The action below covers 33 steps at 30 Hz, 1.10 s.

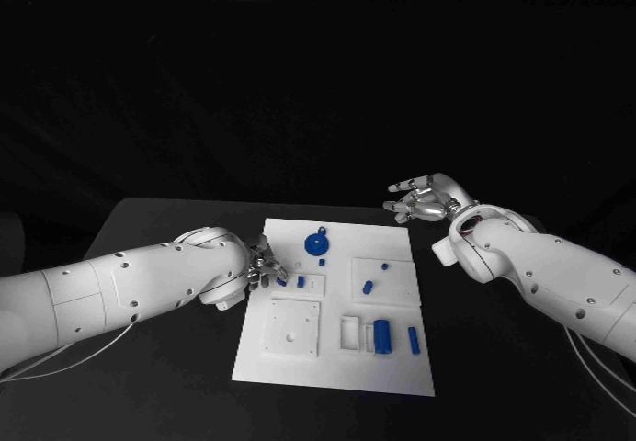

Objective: Assemble the parts on the task board

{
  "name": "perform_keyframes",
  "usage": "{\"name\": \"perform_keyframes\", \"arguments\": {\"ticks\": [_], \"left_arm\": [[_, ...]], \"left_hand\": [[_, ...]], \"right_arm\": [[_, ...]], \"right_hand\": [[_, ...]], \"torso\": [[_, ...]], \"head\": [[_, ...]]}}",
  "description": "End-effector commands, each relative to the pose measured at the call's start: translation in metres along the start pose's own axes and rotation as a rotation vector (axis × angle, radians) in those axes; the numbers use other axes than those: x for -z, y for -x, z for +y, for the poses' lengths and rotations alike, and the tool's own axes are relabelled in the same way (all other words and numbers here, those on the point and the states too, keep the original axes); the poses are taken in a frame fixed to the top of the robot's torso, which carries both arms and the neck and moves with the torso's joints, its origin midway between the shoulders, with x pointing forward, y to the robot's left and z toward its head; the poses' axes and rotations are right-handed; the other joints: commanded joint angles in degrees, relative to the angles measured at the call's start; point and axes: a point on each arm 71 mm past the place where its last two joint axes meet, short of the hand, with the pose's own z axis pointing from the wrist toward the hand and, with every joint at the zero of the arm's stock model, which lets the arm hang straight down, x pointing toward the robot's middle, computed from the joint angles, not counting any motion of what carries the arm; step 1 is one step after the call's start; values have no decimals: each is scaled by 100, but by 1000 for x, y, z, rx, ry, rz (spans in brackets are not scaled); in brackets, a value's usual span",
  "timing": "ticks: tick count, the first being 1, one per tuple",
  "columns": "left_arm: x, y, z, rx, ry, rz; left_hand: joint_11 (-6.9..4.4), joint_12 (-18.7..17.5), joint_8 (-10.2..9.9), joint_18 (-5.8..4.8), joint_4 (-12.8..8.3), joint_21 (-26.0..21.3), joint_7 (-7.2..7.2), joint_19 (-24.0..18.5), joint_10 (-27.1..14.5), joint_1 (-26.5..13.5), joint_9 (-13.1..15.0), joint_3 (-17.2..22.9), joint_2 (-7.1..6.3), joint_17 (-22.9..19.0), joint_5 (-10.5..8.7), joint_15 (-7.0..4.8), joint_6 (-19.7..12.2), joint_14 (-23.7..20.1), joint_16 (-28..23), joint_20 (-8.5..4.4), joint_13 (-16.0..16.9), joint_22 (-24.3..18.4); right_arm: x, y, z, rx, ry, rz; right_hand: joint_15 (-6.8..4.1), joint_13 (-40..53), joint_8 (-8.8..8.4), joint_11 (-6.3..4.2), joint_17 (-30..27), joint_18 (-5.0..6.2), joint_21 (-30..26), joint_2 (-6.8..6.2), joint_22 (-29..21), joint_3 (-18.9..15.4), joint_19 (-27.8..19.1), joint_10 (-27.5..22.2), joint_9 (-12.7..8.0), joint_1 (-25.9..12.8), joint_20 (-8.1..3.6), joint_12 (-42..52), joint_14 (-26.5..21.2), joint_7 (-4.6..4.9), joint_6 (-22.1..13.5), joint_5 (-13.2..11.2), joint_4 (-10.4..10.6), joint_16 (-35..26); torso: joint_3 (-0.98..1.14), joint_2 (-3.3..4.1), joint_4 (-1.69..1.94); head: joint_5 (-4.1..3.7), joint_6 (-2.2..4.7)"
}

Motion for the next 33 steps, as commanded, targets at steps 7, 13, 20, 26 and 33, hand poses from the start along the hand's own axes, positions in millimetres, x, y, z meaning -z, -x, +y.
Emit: {"name": "perform_keyframes", "arguments": {"ticks": [7, 13, 20, 26, 33], "left_arm": [[-2, -5, 1, -21, 13, 31], [-3, -7, 0, -26, 13, 39], [-4, -9, -1, -38, 10, 50], [-4, -10, -1, -46, 9, 55], [-4, -11, -2, -64, 4, 49]], "left_hand": [[-139, -28, 36, 87, -22, 16, -572, 5, 149, 6, 306, 44, 34, 12, -39, -27, 636, 0, -17, -10, 13, 103], [-151, -22, 38, 82, 46, 8, -600, 8, 149, 8, 482, 10, 16, 25, -51, -33, 691, -1, -12, -10, 19, 103], [-176, -6, 38, 81, 172, 10, -654, 12, 149, 4, 1025, -3, -42, 57, -58, -42, 782, 8, 13, 3, 27, 105], [-152, 31, 39, 104, 212, 11, -679, 1, 151, 9, 1398, 2, -66, 65, -50, -26, 842, 5, 21, 34, 32, 105], [-147, 45, 33, 124, 211, 13, -682, -6, 150, 16, 1489, 5, -75, 63, -52, -24, 845, 2, 24, 51, 26, 102]], "right_arm": [[0, 0, 1, -3, 9, 11], [0, 0, 1, -3, 9, 11], [0, 0, 1, -3, 9, 11], [0, 0, 0, -4, 9, 11], [0, -1, 0, -6, 8, 12]], "right_hand": [[11, -8, 1, 9, -5, -37, 36, -17, -9, 0, -39, -26, 8, -37, -9, -20, -26, 21, 31, 24, 43, -33], [11, -8, 1, 9, -5, -37, 36, -17, -9, 0, -39, -26, 8, -37, -9, -20, -26, 21, 31, 24, 43, -33], [12, -8, 1, 10, -18, -35, 38, -17, -11, 1, -41, -28, 8, -38, -8, -23, -28, 20, 38, 36, 40, -32], [12, -8, 1, 10, -18, -35, 38, -16, -11, 1, -42, -28, 8, -38, -8, -23, -28, 20, 37, 39, 40, -32], [13, -8, 1, 10, -21, -35, 38, -16, -12, 3, -43, -28, 8, -44, -8, -23, -29, 21, 34, 62, 43, -32]], "torso": [[0, 4, 4], [0, 1, 2], [0, 1, 0], [1, 3, 5], [0, 2, 5]], "head": [[-6, -14], [-1, -20], [-1, -25], [-9, -39], [-7, -45]]}}
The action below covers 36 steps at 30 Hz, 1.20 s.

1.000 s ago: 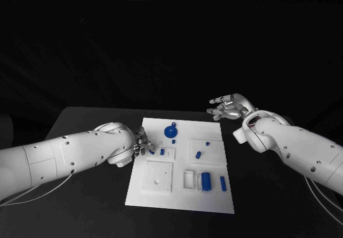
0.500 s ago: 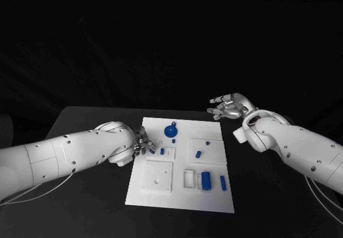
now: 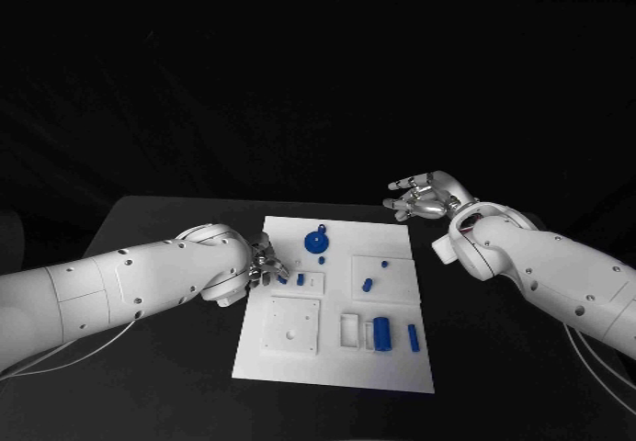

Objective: Assemble the parts on the task board

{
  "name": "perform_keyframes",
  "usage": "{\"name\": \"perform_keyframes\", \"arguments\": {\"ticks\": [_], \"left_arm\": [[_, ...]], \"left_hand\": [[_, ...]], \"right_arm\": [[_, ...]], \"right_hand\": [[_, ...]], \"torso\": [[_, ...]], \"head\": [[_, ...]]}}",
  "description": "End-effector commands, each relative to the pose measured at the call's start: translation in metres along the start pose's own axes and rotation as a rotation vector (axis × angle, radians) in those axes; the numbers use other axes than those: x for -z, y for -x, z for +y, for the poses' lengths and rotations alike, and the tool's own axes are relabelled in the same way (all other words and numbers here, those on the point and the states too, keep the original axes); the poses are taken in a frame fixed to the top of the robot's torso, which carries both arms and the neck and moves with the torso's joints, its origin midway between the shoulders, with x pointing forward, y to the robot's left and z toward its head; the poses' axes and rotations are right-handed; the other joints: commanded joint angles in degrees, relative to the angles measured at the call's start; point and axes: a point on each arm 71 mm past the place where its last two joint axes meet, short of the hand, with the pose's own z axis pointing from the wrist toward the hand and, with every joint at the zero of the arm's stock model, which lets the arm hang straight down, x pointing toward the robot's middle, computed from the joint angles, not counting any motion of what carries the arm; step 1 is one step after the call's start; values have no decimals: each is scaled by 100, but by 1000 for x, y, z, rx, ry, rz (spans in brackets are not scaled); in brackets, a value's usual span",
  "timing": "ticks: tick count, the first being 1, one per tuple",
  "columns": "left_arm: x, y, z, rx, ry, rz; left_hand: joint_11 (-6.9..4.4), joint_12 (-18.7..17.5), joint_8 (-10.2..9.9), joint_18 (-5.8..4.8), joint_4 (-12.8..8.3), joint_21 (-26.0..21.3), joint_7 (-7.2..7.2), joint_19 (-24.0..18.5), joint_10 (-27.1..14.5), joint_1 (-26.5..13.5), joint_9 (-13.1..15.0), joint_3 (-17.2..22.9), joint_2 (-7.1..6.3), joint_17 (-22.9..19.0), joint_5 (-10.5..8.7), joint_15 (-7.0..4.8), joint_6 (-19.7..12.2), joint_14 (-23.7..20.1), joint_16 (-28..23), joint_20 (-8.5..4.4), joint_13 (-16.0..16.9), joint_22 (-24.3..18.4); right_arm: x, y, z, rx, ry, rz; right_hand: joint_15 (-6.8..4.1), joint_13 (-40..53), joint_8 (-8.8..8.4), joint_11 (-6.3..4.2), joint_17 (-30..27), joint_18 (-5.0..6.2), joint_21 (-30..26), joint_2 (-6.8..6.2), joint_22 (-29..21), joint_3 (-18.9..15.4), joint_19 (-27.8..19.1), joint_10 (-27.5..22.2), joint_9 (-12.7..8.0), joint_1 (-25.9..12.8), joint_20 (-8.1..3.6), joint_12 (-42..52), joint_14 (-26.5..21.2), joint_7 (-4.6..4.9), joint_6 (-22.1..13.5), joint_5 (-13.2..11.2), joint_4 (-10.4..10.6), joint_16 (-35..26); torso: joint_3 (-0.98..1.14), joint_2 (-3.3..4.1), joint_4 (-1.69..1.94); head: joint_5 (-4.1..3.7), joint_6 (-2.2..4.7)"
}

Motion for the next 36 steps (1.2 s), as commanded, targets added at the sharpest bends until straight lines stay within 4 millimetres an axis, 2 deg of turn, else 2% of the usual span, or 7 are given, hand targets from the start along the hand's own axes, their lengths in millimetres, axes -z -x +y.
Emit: {"name": "perform_keyframes", "arguments": {"ticks": [1, 15, 30, 36], "left_arm": [[-1, -9, 1, -44, 6, 37], [-2, -5, 6, -69, 13, 5], [-1, -6, 5, -74, 9, 5], [-2, -10, 2, -76, 0, 13]], "left_hand": [[-148, 26, 10, 65, 11, 17, -681, -3, 148, 4, 952, 13, -52, 3, -1, -33, 848, -4, 25, 53, -5, 107], [-149, 38, 11, 79, -22, 26, -683, -1, 148, 18, 1012, 44, -44, 10, 39, -30, 862, 4, 37, 65, -9, 109], [-150, 39, 10, 83, -33, 30, -684, -2, 148, 17, 1026, 52, -44, 9, 51, -30, 864, 4, 38, 68, -10, 109], [-157, 74, 16, 109, -11, 54, -710, -8, 147, -27, 1247, 33, -45, 48, 58, -28, 926, 13, 73, 101, -3, 108]], "right_arm": [[0, -1, 1, -5, 10, 11], [0, -1, 0, -6, 9, 12], [0, -1, 0, -6, 9, 14], [0, -2, 0, -7, 10, 15]], "right_hand": [[14, -8, 1, 10, -9, -36, 38, -16, -6, 3, -43, -28, 8, -44, -8, -23, -29, 21, 34, 34, 43, -32], [14, -8, 0, 11, -13, -36, 37, -17, -6, 13, -46, -32, 7, -59, -7, -24, -30, 21, 27, 76, 51, -31], [15, -8, 1, 11, -15, -36, 36, -18, -6, 16, -48, -34, 8, -61, -6, -24, -32, 21, 31, 87, 53, -31], [15, -8, 1, 11, -15, -36, 36, -18, -6, 16, -48, -34, 8, -61, -6, -24, -32, 21, 31, 87, 53, -31]], "torso": [[-3, 0, 0], [-8, -1, 3], [-5, 2, -3], [-1, 2, -6]], "head": [[5, -5], [8, -20], [8, -31], [12, -39]]}}
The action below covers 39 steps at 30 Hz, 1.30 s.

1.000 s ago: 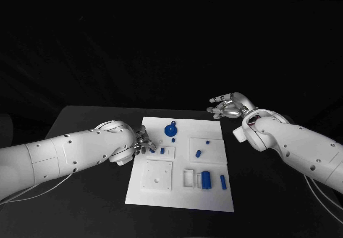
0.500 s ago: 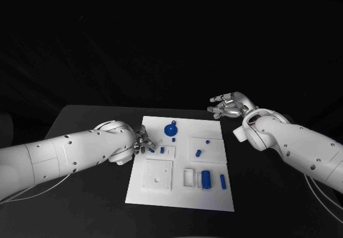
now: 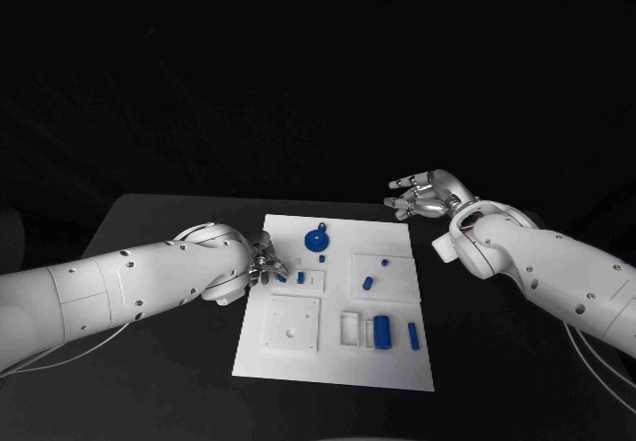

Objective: Assemble the parts on the task board

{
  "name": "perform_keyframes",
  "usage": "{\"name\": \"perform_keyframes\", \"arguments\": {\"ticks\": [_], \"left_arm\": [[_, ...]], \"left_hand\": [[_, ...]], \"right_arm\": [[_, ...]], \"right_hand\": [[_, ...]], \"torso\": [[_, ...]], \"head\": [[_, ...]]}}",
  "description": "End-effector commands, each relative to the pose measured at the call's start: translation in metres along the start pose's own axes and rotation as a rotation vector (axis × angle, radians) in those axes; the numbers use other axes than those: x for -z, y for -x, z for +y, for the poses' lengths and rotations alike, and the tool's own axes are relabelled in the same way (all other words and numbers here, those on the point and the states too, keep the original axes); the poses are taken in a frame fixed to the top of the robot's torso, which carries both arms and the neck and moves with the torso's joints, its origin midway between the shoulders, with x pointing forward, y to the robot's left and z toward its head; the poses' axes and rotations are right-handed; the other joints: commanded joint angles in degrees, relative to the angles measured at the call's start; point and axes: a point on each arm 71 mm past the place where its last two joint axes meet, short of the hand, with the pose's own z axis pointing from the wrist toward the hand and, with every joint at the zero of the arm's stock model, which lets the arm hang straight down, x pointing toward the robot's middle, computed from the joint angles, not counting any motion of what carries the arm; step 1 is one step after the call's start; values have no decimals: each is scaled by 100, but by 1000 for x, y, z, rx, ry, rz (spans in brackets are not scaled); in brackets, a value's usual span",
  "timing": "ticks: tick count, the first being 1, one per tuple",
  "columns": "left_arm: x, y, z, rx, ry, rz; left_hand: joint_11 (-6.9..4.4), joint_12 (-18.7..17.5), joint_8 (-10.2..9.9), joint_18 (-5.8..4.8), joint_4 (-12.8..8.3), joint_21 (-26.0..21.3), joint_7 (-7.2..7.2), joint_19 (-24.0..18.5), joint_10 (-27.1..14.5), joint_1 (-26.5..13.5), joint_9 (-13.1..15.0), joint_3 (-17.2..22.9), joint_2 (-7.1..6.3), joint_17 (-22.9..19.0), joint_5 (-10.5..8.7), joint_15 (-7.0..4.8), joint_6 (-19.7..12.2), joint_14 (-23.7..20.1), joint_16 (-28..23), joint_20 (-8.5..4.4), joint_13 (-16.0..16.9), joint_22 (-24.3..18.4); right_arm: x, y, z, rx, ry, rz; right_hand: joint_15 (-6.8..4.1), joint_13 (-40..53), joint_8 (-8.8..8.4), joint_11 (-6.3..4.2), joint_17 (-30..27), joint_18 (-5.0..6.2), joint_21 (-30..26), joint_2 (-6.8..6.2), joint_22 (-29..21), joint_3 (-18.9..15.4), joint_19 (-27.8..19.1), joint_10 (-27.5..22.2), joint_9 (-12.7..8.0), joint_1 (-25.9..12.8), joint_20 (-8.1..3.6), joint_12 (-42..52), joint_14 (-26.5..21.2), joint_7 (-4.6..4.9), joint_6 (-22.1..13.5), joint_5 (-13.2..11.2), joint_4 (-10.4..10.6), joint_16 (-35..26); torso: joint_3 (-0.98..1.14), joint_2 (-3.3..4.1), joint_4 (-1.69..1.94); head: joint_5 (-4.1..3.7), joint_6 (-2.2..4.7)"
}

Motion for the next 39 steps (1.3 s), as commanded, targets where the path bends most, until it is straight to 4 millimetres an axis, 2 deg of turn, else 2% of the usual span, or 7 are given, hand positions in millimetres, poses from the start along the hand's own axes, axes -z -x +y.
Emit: {"name": "perform_keyframes", "arguments": {"ticks": [1, 9, 39], "left_arm": [[-1, -9, 1, -26, 8, 32], [-1, -13, -2, -44, -7, 26], [1, -14, -13, -246, -67, -20]], "left_hand": [[-160, 21, 14, 80, 5, 31, -712, 4, 149, 23, 298, 25, 5, 16, 15, -45, 929, 14, 39, 50, -2, 111], [-153, 52, 14, 114, 9, 52, -727, -5, 147, 28, 556, 27, -20, 27, 55, -41, 946, 21, 57, 79, -14, 110], [-150, 51, 6, 136, -52, 58, -714, -7, 149, 89, 590, 42, -33, 1, 38, -36, 935, 17, 43, 100, -32, 109]], "right_arm": [[0, -1, 1, -3, 11, 13], [0, -1, 1, -4, 11, 13], [-1, -2, 1, -8, 12, 16]], "right_hand": [[16, -8, 0, 13, -8, -36, 34, -21, -8, 0, -50, -38, 7, -64, -4, -24, -35, 22, 28, 40, 39, -31], [16, -8, 0, 13, -9, -36, 34, -21, -8, 0, -51, -38, 7, -64, -4, -24, -35, 22, 28, 41, 39, -31], [19, -8, 1, 15, -10, -37, 30, -15, -9, -9, -52, -43, 7, -92, -2, -20, -38, 22, 27, 64, 68, -30]], "torso": [[7, 2, -2], [10, 0, -4], [0, -1, 4]], "head": [[3, -8], [2, -13], [-19, -40]]}}
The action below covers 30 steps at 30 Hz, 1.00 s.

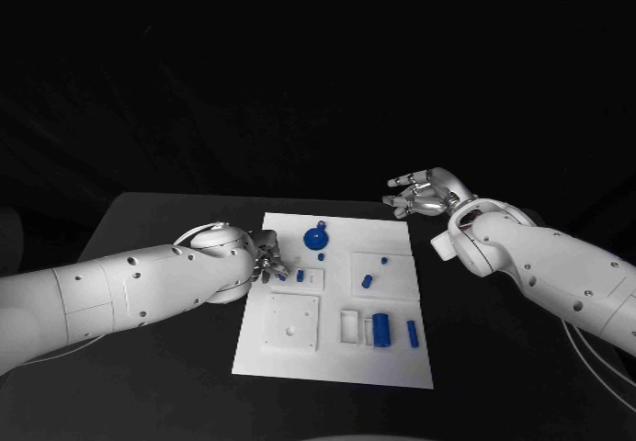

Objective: Assemble the parts on the task board

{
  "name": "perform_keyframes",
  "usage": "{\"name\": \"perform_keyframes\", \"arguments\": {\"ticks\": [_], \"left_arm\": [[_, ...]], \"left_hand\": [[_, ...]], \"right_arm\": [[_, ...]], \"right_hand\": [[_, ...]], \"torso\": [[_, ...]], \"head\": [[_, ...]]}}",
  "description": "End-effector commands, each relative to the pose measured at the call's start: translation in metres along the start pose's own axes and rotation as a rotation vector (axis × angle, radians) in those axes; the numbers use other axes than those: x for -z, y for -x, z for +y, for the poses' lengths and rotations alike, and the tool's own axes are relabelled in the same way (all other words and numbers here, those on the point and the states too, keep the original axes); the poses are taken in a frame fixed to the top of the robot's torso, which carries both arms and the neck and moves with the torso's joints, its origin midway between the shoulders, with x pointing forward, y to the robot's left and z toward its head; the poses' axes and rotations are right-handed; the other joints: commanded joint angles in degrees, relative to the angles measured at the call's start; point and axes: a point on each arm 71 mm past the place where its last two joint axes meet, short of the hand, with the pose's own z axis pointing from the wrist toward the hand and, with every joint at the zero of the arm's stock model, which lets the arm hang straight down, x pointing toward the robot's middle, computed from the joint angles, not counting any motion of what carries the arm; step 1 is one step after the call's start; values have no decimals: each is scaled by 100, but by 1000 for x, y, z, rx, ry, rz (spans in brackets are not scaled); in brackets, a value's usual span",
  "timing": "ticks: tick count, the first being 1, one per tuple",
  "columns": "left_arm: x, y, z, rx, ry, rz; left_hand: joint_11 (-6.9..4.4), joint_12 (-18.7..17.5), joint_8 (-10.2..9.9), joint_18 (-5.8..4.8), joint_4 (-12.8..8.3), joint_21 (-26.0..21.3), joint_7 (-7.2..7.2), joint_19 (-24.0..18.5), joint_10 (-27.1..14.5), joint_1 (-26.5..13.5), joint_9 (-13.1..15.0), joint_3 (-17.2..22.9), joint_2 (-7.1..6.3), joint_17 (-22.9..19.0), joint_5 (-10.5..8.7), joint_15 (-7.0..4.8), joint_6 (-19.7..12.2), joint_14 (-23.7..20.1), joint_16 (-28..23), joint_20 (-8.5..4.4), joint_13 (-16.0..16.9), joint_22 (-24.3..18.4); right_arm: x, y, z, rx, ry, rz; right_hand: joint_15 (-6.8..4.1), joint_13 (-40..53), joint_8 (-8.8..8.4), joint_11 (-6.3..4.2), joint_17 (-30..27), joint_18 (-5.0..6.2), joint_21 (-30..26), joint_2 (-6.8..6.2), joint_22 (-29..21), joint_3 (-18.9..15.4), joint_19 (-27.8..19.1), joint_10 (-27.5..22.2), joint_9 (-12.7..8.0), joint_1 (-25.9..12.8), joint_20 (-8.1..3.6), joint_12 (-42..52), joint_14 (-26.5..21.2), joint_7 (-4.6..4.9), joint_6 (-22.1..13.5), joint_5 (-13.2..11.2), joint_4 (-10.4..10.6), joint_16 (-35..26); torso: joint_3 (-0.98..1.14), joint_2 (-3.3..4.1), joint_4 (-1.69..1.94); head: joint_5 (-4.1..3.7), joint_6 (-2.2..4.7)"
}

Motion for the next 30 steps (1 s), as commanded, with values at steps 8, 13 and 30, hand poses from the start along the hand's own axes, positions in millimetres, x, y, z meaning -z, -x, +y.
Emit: {"name": "perform_keyframes", "arguments": {"ticks": [8, 13, 30], "left_arm": [[0, -11, -2, -53, -20, 50], [0, -13, -1, -34, -19, 57], [-2, -12, 2, 3, -11, 41]], "left_hand": [[-179, 26, 11, 56, 49, 32, -743, 1, 121, 11, 18, 12, 60, -17, -14, -15, 908, -3, 10, 61, -14, 104], [-188, 41, 16, 37, 168, 19, -762, 9, 120, -64, 124, -20, 69, -6, -81, -20, 928, 2, 22, 49, -14, 102], [-196, 51, 5, 1, 599, -29, -782, 37, 120, -212, 173, -168, -46, -30, -201, -33, 904, -3, 17, 20, -17, 101]], "right_arm": [[0, -1, 1, -4, 11, 15], [0, -1, 1, -4, 11, 15], [0, -1, 0, -4, 9, 15]], "right_hand": [[19, -8, 0, 15, -6, -37, 28, 9, -10, -9, -53, -47, 7, -71, -1, -18, -40, 23, 17, 27, 43, -30], [19, -8, 0, 15, -6, -37, 28, 9, -10, -9, -53, -47, 7, -71, -1, -18, -40, 23, 17, 27, 43, -30], [22, -8, 0, 17, -7, -38, 24, 12, -11, -10, -55, -52, 7, -86, 2, -17, -44, 23, 19, 36, 61, -31]], "torso": [[-1, 0, -1], [0, 0, 1], [5, 1, -3]], "head": [[-1, -11], [-3, -17], [-2, -19]]}}
